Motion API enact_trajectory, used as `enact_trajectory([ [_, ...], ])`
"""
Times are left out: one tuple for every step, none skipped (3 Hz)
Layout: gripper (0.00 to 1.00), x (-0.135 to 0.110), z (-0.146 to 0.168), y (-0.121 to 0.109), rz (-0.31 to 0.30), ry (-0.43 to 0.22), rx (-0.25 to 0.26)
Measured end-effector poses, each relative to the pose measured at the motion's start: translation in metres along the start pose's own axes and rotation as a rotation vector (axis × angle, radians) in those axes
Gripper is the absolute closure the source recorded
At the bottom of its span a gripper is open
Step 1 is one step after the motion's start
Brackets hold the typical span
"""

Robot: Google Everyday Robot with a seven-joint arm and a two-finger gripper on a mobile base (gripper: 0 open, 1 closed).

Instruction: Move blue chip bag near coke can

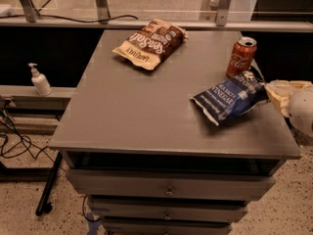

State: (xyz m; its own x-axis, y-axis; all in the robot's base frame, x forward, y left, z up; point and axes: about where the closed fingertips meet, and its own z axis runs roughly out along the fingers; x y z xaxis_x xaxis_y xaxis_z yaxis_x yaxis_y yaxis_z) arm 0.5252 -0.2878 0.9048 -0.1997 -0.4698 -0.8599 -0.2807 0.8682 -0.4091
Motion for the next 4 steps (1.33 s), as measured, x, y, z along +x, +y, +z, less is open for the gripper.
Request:
enact_trajectory([
  [1.0,0.003,0.005,-0.03,-0.027,0.006,0.084],
  [1.0,0.009,0.011,-0.053,-0.036,0.013,0.14],
  [0.81,0.022,0.013,-0.07,-0.03,0.041,0.182],
  [0.59,0.034,0.016,-0.078,-0.033,0.061,0.179],
])
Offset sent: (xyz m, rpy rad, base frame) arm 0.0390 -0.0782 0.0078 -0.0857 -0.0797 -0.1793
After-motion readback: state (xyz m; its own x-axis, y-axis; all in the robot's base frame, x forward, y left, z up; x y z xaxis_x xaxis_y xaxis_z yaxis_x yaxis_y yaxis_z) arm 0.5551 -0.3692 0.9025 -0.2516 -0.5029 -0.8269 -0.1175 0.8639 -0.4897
